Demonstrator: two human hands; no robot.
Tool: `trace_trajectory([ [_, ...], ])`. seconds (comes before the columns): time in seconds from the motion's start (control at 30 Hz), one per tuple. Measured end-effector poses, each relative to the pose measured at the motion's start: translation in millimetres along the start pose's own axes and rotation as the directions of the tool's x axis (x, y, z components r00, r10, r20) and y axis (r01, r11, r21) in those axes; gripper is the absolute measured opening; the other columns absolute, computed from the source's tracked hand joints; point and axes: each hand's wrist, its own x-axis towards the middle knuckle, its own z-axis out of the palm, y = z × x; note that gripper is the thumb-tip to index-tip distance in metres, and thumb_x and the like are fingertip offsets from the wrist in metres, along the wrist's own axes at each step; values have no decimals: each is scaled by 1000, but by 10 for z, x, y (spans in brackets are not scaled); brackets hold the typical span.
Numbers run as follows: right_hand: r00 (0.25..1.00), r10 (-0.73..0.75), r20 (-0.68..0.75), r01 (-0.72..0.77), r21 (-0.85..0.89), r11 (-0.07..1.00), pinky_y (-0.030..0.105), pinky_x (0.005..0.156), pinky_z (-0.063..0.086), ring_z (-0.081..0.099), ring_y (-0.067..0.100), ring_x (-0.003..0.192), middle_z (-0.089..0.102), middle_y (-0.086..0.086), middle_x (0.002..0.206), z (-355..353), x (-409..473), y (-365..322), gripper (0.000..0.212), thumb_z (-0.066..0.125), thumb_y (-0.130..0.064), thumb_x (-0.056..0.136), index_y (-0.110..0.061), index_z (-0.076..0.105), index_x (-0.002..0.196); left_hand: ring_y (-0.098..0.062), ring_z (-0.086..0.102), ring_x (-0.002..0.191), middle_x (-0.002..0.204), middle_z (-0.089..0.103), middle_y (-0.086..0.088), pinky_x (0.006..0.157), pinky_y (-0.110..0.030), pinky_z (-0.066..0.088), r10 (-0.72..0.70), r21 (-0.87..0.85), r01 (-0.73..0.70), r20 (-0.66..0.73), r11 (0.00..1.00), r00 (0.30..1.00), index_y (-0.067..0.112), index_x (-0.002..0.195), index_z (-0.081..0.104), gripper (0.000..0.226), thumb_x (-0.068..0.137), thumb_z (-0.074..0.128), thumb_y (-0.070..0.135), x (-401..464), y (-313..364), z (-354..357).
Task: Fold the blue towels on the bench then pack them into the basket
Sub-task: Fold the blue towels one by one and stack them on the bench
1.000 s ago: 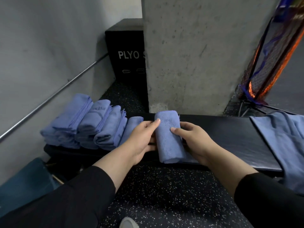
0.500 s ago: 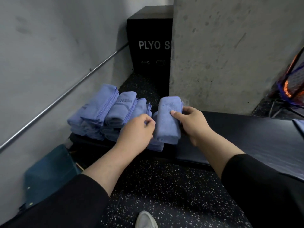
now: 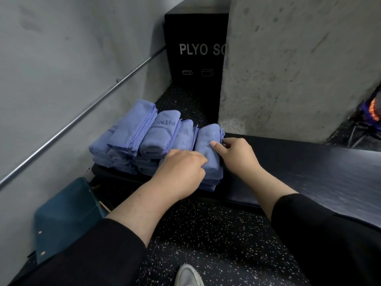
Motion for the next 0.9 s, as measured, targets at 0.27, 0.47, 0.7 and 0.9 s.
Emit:
trace_trajectory([
  [0.27,1000,-8,-22,8,-24,1000,31,54,36,52,20,60,58,0,61,-210,-92,78,42,49,-43,102,-14,64,77,-17,50,127,138,58,7,107,-42,34,-46,-81,41,-63,996,997,28,140,55,44,99,42,18,4,150,-104],
  [0.47,996,-63,70,63,3,998,25,71,44,65,14,91,71,-5,96,-371,-228,165,31,48,-36,104,-21,70,119,-18,48,131,145,52,7,106,-41,35,-53,-73,45,-118,996,992,25,141,55,42,101,43,20,73,389,-95],
  [0.7,998,-58,15,59,-50,997,25,86,45,63,13,110,70,-3,120,-826,-384,279,39,50,-42,103,-18,63,131,-23,56,121,131,64,1,97,-41,39,-46,-144,3,-297,990,954,19,132,63,34,100,52,25,278,813,-110],
  [0.9,994,-14,-112,-13,-228,974,22,83,44,64,13,112,71,-4,120,-1677,-650,783,39,54,-42,101,-19,64,131,-22,54,126,137,61,3,106,-40,39,44,-155,-85,-254,984,966,22,136,60,36,102,51,32,520,1498,24],
])
